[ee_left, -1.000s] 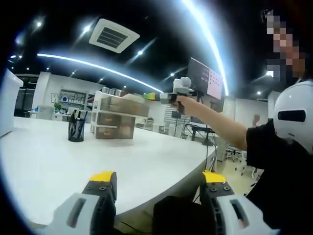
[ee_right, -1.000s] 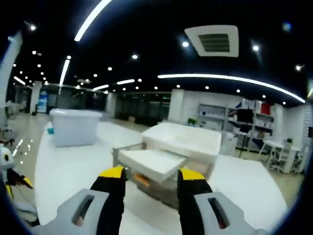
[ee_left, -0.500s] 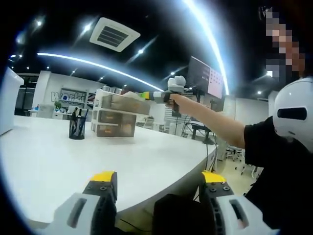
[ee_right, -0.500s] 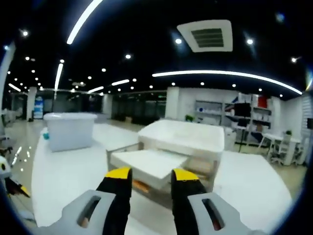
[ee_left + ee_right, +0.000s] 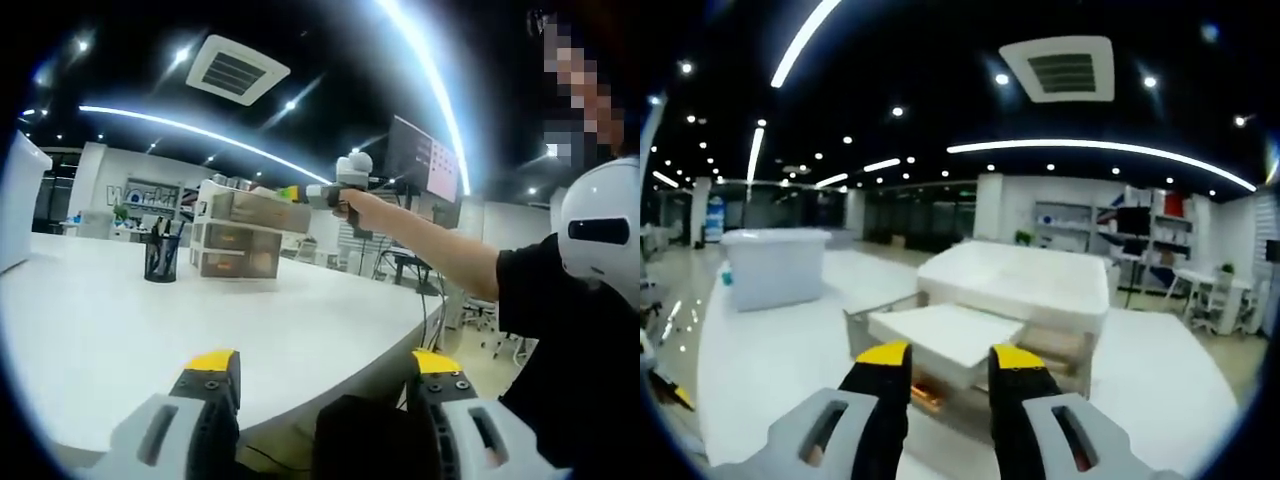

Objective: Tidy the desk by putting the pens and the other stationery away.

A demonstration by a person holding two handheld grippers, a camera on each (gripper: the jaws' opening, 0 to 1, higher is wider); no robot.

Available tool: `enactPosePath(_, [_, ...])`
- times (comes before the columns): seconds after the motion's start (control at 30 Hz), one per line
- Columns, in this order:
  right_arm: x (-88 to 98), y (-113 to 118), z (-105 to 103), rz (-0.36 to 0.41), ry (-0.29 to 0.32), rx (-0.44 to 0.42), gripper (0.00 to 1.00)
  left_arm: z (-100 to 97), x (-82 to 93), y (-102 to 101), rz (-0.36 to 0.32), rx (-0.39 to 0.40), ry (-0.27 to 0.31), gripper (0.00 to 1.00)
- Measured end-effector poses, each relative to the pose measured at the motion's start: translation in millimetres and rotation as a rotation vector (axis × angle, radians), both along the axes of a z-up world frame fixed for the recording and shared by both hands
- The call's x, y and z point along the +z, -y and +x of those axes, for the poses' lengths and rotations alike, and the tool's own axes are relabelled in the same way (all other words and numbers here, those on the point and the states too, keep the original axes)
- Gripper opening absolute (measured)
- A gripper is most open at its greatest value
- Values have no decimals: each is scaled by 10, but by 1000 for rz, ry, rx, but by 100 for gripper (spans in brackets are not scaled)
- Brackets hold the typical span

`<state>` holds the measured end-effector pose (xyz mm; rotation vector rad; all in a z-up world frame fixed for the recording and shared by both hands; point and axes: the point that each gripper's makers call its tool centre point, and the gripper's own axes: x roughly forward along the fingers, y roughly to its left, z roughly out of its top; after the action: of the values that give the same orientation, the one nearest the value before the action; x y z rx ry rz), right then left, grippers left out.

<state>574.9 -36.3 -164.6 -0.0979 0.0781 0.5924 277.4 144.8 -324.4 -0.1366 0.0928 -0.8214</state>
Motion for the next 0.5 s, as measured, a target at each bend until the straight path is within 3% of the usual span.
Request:
enactPosePath(0.17, [-54, 29, 96, -22, -15, -20, 25, 3, -4, -10, -1, 3, -1, 67])
enactPosePath(0.23, [-58, 1, 111, 4, -28, -7, 26, 6, -7, -14, 0, 5, -1, 67])
enactPosePath(0.5, [-60, -37, 102, -24, -12, -9, 26, 8, -15, -11, -3, 6, -4, 67])
